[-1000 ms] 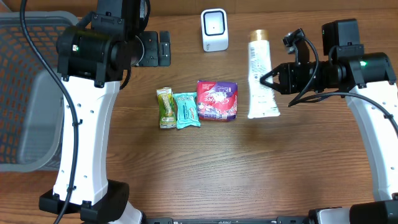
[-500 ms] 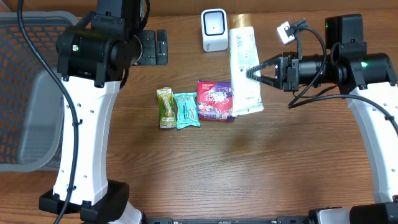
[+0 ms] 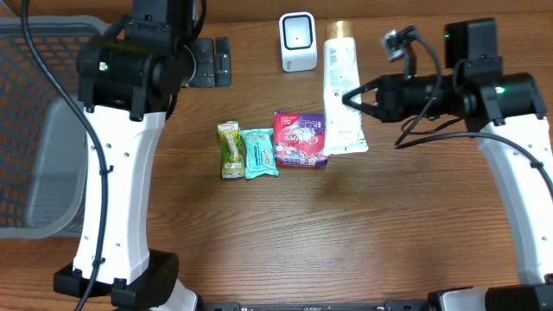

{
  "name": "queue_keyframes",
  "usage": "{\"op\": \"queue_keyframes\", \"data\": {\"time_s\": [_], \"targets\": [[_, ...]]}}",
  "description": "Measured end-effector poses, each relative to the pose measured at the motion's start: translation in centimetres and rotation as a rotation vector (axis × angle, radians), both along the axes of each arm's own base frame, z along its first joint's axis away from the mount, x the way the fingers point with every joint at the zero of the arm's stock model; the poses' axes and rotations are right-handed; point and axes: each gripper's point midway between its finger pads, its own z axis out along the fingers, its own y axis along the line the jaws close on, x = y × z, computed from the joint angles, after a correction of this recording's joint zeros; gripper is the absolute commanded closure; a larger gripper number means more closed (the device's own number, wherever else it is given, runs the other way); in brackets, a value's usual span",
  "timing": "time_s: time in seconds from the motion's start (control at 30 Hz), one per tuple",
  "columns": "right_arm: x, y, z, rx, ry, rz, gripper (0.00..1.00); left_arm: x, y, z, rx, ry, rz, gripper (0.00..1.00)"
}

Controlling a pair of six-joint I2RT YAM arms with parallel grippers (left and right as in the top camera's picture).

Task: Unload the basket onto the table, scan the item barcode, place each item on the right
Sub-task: 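Hold the white tube over the scanner to scan its barcode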

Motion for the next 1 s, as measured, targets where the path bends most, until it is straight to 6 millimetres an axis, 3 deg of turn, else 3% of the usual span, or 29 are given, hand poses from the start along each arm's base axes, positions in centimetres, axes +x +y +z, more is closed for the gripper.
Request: {"op": "queue_keyframes", "data": {"time_s": [0.1,0.27,0.37,0.5,0.67,0.8,1.0], "targets": [[0.2,1.0,-0.9,-0.139,-0.032,-0.040,0.96,-0.1,1.4,0.1,-0.039,0.009,0.024,0.00],[1.0,2.3,-2.9,-0.415,-0.151,-0.138,0.96,-0.2,7.2,0.9,-0.143,-0.004,0.147,0.00],[3.0,2.4,-2.7,-0.578,-0.298,-0.261,0.96,-0.7,9.2,0.6,-0.183,0.011,0.192,0.00],[7.5,2.7,-2.0,-0.708,-0.480,-0.453,0.96,-0.8,9.1,0.6,-0.209,0.015,0.184,0.01],[14.4,2.1,-4.0,-0.978,-0.709,-0.624,0.96,-0.8,8.8,0.6,-0.223,0.015,0.174,0.00],[18.3,2.1,-5.3,-1.175,-0.881,-0.605,0.96,-0.8,8.8,0.6,-0.225,0.017,0.172,0.00],[22.0,1.3,-7.4,-1.433,-1.039,-0.450,0.96,-0.8,8.7,0.6,-0.228,0.018,0.168,0.00]]}}
